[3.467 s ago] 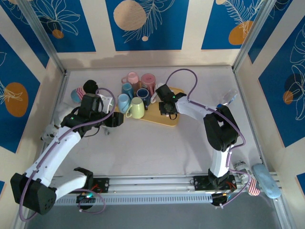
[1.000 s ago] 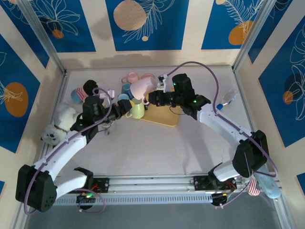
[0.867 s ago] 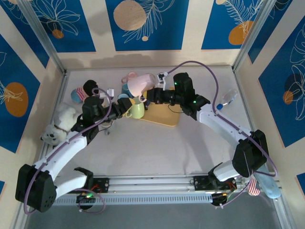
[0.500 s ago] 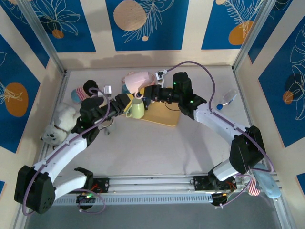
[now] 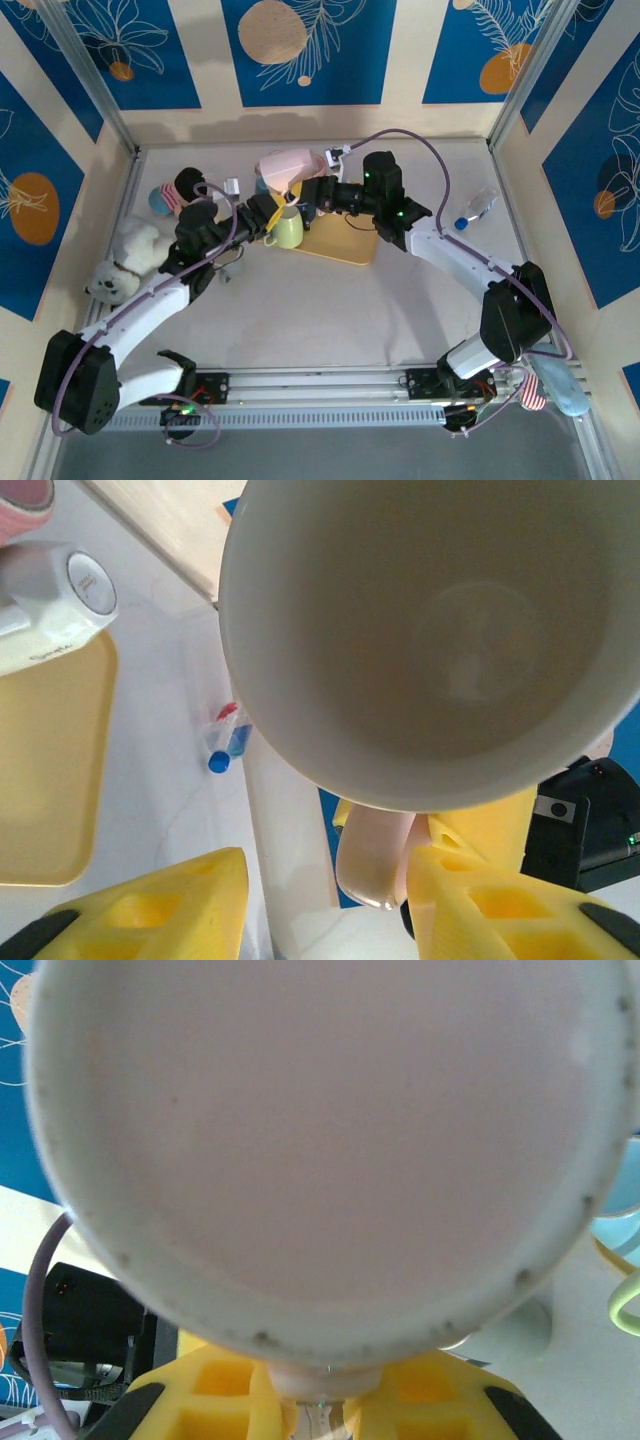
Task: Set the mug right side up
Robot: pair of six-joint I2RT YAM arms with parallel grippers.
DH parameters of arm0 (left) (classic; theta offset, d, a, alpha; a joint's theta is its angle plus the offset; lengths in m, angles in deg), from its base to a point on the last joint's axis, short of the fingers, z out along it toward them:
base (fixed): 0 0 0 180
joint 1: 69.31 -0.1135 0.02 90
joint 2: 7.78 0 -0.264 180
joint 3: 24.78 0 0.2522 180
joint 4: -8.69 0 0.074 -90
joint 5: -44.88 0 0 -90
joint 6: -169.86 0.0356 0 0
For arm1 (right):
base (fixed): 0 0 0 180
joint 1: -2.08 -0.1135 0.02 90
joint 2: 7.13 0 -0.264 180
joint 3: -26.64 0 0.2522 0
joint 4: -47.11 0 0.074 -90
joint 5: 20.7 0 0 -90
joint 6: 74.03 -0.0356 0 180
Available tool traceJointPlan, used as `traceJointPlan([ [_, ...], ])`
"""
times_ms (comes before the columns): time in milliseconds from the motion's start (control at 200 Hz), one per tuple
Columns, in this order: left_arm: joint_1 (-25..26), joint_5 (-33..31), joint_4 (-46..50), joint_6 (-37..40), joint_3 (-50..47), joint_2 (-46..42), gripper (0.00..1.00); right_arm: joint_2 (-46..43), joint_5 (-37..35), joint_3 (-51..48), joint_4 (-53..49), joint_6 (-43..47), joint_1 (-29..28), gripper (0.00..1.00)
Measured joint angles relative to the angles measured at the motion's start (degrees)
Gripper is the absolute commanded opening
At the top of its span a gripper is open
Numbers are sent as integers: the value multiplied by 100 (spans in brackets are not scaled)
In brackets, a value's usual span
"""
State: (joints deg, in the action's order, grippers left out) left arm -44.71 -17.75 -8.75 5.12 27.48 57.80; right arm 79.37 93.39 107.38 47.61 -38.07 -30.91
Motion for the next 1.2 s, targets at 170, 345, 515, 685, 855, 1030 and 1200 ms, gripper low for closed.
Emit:
traceJointPlan([
  [170, 44, -44, -155, -144, 0, 22, 40, 109, 63, -7, 186, -151, -33, 0],
  [345, 50, -125, -225, -190, 0, 46, 33, 251, 105, -111, 481, -422, -63, 0],
  [515, 52, -155, -236, -188, 0, 68, 30, 299, 111, -118, 629, -614, -116, 0],
  [685, 55, -173, -291, -170, 0, 66, 23, 334, 160, -122, 807, -758, -188, 0],
  [855, 52, -223, -315, -149, 0, 68, 8, 376, 168, -122, 896, -852, -179, 7],
  [1030, 57, -190, -306, 11, 2, 74, 0, 376, 162, -122, 879, -846, -173, 57],
  [1200, 55, -52, 164, 490, 96, 96, 0, 321, 162, -269, 750, -614, -44, 66],
])
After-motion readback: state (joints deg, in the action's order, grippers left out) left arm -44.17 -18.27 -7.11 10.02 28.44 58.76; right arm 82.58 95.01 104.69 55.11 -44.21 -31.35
